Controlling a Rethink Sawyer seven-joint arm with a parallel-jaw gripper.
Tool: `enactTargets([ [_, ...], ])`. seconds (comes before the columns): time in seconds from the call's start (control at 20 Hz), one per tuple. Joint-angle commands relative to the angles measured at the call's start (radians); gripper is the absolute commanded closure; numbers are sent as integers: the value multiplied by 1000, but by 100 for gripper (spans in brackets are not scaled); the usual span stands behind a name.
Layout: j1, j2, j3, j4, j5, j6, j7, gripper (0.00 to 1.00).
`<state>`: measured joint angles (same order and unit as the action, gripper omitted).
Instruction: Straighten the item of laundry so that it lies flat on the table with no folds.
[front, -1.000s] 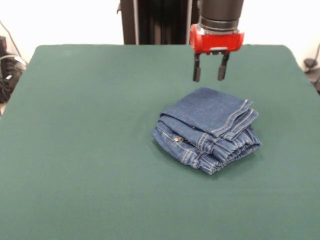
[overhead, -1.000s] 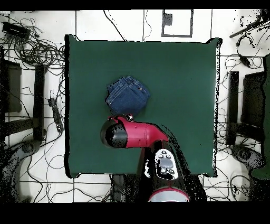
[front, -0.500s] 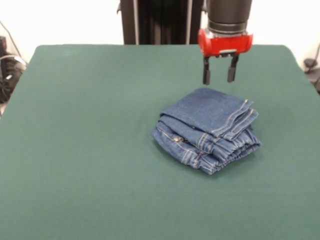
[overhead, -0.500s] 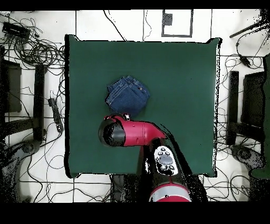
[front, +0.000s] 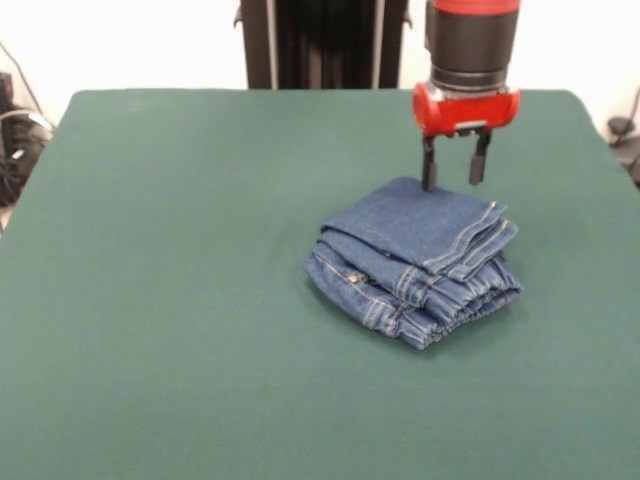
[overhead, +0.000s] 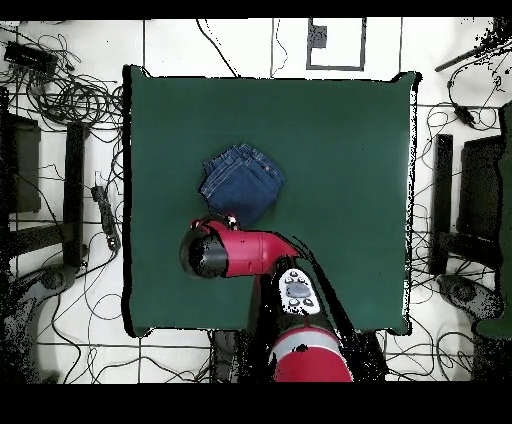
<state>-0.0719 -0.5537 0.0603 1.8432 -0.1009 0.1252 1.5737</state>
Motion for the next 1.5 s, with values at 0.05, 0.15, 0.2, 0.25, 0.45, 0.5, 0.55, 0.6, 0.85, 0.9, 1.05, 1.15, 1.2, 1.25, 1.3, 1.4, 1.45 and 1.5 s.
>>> enactTargets([
  [0.05,43,70,41,-60,7,-83,175,0],
  [0.15,46,81,36,-68,8,-94,172,0],
  [0.2,52,85,31,-74,7,-98,169,0],
  [0.25,52,80,28,-79,7,-93,164,0],
  [0.45,54,92,15,-79,4,-120,164,0],
  [0.5,57,90,12,-81,4,-120,163,0],
  [0.55,51,84,13,-76,1,-118,161,0],
  [0.6,54,78,9,-76,2,-115,160,0],
  [0.85,43,8,-10,-61,2,-60,149,0],
  [0.9,38,-4,-13,-62,1,-46,143,0],
  [1.05,38,-16,-35,-77,-12,-32,123,0],
  [1.15,38,-16,-45,-86,-17,-31,116,0],
  [1.2,38,-15,-48,-91,-20,-33,112,0],
  [1.25,38,-13,-50,-96,-25,-38,107,0],
  [1.3,38,-10,-52,-101,-30,-43,103,0],
  [1.4,36,-1,-58,-109,-37,-58,100,0],
  [1.45,35,5,-61,-116,-41,-66,100,0],
  [1.5,34,12,-62,-121,-45,-71,100,0],
])
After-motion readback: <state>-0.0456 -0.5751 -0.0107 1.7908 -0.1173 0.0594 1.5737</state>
